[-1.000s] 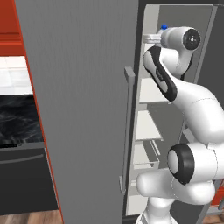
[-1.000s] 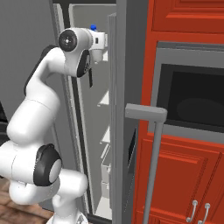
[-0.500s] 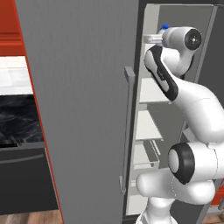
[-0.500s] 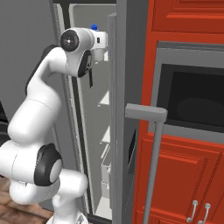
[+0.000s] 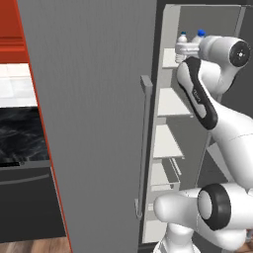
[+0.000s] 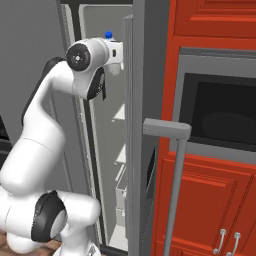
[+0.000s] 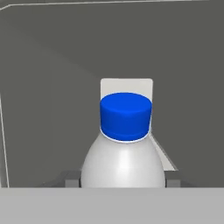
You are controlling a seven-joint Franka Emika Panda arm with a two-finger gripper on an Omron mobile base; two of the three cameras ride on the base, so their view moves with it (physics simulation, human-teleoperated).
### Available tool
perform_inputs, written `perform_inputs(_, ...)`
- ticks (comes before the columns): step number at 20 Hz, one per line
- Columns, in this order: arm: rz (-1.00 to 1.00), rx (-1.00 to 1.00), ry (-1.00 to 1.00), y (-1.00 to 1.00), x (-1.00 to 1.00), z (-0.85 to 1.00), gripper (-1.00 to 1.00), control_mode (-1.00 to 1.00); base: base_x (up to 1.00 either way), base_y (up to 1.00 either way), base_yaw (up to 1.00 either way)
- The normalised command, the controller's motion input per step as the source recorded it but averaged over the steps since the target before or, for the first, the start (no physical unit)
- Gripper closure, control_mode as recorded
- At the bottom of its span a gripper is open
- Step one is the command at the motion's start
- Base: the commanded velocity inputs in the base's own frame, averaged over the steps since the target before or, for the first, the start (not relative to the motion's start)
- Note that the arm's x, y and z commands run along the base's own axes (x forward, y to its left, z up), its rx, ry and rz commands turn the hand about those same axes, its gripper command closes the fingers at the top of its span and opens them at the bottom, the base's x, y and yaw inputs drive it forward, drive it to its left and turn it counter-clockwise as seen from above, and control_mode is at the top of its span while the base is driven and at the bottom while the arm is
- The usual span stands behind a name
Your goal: Take the bottled waters from the counter and place them in the freezer to freeze. Close the freezer door after placing the bottles.
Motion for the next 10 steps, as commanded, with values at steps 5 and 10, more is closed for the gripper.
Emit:
perform_inputs(5,0.00,0.00,0.03,0.00,-0.03,-0.23,1.00,-1.00,0.00,0.00,0.00)
perform_inputs(10,0.00,0.00,0.07,-0.03,-0.01,-0.36,1.00,-1.00,0.00,0.00,0.00)
